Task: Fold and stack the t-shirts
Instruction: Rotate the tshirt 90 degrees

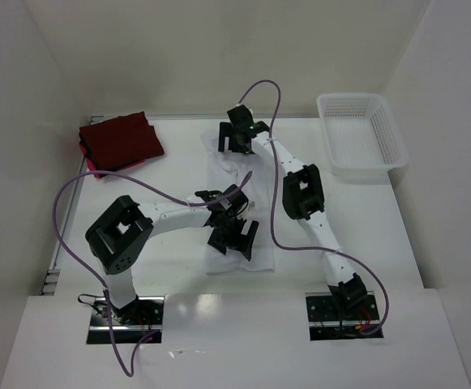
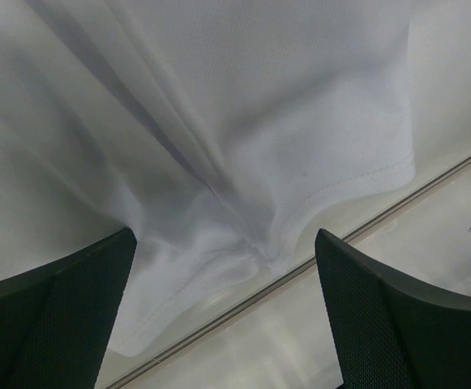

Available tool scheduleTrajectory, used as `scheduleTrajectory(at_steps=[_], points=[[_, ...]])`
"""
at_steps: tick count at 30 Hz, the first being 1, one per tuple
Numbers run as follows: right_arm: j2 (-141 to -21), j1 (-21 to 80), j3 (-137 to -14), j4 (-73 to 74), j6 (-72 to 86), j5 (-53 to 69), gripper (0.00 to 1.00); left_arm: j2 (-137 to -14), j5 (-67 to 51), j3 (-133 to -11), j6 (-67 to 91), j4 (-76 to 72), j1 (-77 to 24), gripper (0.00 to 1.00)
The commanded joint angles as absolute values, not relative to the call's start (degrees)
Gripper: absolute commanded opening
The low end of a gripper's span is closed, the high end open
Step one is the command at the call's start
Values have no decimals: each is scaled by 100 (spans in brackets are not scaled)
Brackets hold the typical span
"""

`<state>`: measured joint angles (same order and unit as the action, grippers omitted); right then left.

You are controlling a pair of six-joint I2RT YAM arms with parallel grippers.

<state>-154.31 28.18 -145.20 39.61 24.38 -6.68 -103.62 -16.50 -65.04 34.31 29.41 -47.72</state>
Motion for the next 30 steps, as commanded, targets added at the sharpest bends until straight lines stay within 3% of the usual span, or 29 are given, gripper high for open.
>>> scheduleTrajectory(at_steps=[1, 8, 13, 21, 30], points=[[-15636, 2804, -14792, 4227, 2373, -434, 100, -10443, -1363, -6223, 3653, 3076, -4852, 100], [-14273, 2610, -14279, 4052, 2312, -76, 100, -9405, -129, -6451, 3727, 3265, -4852, 100], [-12486, 2610, -12380, 3093, 2261, -237, 100, -8804, 457, -6504, 3531, 3222, -4767, 100], [-9113, 2558, -8289, 1795, 3075, -150, 100, -7537, 791, -6262, 3480, 2822, -4614, 100], [-6249, 2558, -5086, 1650, 4076, 202, 100, -7418, -156, -5443, 3883, 2287, -4412, 100]])
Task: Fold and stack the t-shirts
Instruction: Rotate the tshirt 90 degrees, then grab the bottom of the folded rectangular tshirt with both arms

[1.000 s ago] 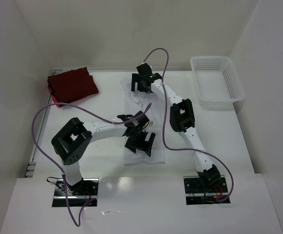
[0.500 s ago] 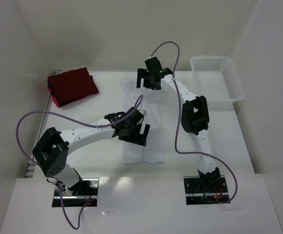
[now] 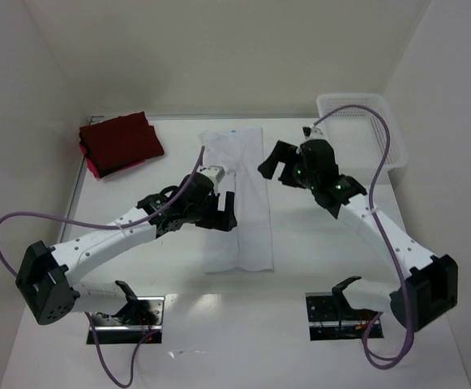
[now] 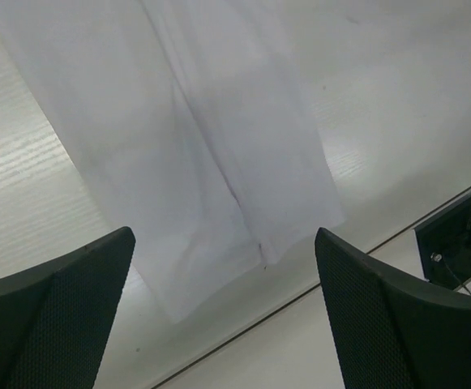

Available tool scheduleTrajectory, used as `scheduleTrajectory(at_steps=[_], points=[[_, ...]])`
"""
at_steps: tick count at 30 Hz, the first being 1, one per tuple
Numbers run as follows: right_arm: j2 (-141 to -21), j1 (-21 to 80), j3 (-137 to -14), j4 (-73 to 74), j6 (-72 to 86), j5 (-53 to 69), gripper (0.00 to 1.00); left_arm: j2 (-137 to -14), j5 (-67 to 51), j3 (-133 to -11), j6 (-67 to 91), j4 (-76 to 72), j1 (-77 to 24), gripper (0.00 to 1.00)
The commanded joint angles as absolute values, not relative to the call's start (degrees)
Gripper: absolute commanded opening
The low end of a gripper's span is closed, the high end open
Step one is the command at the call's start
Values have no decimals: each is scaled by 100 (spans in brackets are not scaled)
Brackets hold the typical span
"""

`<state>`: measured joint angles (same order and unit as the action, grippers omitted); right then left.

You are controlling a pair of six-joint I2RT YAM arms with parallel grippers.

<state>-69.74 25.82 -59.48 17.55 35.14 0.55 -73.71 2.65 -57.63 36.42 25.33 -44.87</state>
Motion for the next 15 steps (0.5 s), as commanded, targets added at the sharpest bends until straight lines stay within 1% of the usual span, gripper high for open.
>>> scheduleTrajectory(at_steps=[1, 2, 4, 7, 10, 15], points=[[-5802, 2558, -4760, 1728, 4221, 202, 100, -7477, -301, -5280, 3935, 2209, -4412, 100], [-5579, 2558, -4746, 1813, 4293, 202, 100, -7479, -308, -5274, 3986, 2206, -4412, 100], [-5060, 2558, -4216, 1982, 4475, 272, 100, -7479, -377, -5013, 4148, 2152, -4412, 100], [-4539, 2558, -3760, 2048, 4659, 596, 100, -7247, -387, -4620, 4478, 2020, -4412, 100], [-4264, 2558, -3351, 2048, 4797, 795, 100, -6946, -272, -4245, 4776, 1934, -4412, 100], [-4184, 2558, -2962, 1925, 4816, 958, 100, -6470, -45, -4017, 4984, 1942, -4412, 100]])
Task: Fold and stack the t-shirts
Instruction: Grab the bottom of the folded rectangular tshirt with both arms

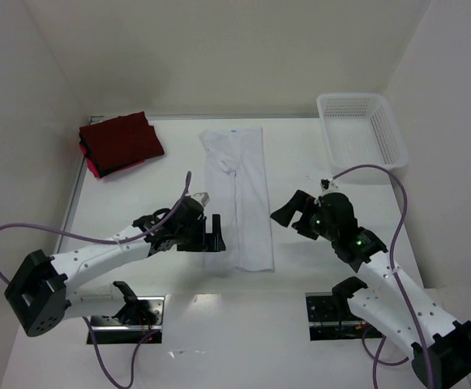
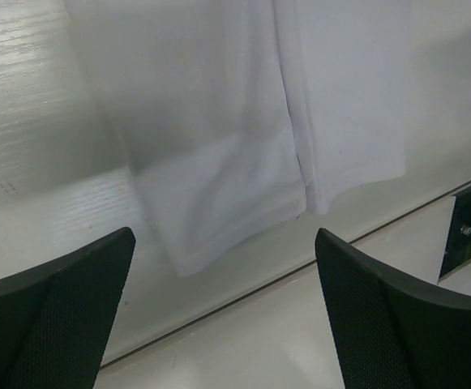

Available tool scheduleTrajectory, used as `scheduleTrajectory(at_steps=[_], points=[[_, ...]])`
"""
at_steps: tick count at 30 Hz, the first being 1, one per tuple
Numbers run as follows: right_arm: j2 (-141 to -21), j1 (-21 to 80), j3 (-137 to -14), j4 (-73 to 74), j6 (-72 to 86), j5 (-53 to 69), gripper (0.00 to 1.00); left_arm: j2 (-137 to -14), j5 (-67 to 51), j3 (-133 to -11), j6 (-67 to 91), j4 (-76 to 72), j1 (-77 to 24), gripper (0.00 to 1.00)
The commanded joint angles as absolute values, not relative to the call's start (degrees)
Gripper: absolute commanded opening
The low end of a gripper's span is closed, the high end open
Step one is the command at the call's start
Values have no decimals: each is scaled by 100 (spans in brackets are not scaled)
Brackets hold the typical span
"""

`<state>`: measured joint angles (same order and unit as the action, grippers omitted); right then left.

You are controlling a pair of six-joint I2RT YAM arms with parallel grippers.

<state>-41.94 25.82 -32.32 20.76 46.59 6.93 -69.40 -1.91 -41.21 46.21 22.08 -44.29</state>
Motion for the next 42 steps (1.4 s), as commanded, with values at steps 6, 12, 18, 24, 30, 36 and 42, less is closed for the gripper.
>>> scheduleTrajectory(at_steps=[6, 12, 18, 24, 30, 36, 42], points=[[-4406, 2648, -2613, 1624, 4869, 1104, 100, -5750, 88, -3491, 5470, 2030, -4360, 100], [-4614, 2683, -2492, 1591, 4869, 1230, 99, -4782, 46, -2962, 5801, 2135, -4351, 100], [-4717, 3038, -2095, 1705, 4999, 1230, 96, -5746, 42, -3398, 5382, 2364, -4307, 100], [-5406, 3302, -2290, 1705, 5106, 1148, 93, -7335, -167, -3972, 5001, 2364, -4307, 100], [-6418, 4064, -2805, 1767, 5238, 686, 89, -7427, -167, -4043, 4939, 2263, -4307, 100], [-6610, 4342, -2766, 1993, 5559, 462, 79, -7375, -404, -3780, 5180, 1987, -4307, 100], [-6064, 4342, -2468, 2241, 5939, 325, 64, -7006, -449, -3468, 5458, 1867, -4307, 100]])
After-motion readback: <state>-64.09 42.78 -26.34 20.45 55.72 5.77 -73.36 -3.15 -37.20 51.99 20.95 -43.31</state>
